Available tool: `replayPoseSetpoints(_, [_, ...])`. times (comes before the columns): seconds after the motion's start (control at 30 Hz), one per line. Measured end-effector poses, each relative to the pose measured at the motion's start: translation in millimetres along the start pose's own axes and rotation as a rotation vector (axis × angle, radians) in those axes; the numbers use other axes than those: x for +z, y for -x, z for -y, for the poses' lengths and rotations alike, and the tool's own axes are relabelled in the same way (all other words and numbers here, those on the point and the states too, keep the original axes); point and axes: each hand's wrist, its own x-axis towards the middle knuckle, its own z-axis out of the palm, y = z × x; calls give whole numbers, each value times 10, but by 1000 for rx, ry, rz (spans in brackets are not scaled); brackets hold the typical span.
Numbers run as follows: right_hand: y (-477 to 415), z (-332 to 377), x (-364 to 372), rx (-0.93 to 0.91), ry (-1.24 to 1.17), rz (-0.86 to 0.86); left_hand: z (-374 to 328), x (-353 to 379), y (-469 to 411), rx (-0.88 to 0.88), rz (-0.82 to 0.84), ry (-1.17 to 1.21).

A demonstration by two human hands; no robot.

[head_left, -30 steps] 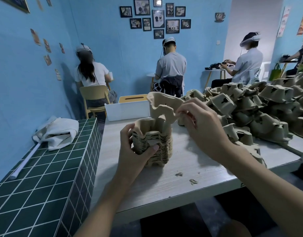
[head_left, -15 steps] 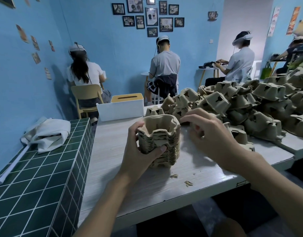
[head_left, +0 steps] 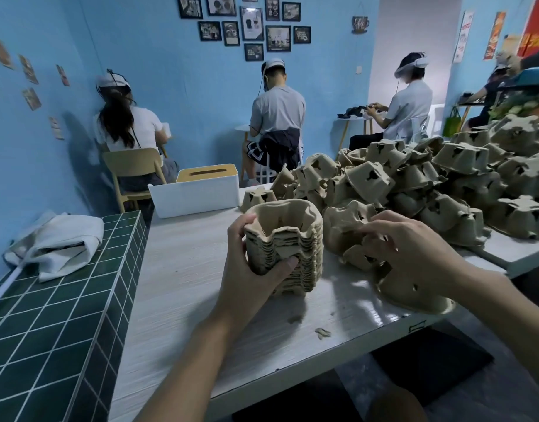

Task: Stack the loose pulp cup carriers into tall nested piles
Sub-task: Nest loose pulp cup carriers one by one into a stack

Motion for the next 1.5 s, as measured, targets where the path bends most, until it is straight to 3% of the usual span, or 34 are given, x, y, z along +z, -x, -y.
replayPoseSetpoints(0.4, [2,70,-210,-12,-353,-190,25,-2,14,-12,-13,30])
replayPoseSetpoints(0.63, [4,198,-388,19,-655,-462,14,7,13,8,-27,36])
replayPoseSetpoints(0.83, [-20,332,-397,-69,-733,-619,15,2,17,15,-39,52])
replayPoseSetpoints(1.13, [-311,778,-180,-204,-760,-540,25,-6,3,31,-30,25])
replayPoseSetpoints(1.5, [-337,834,30,-287,-631,-275,20,-47,13,-33,-2,63])
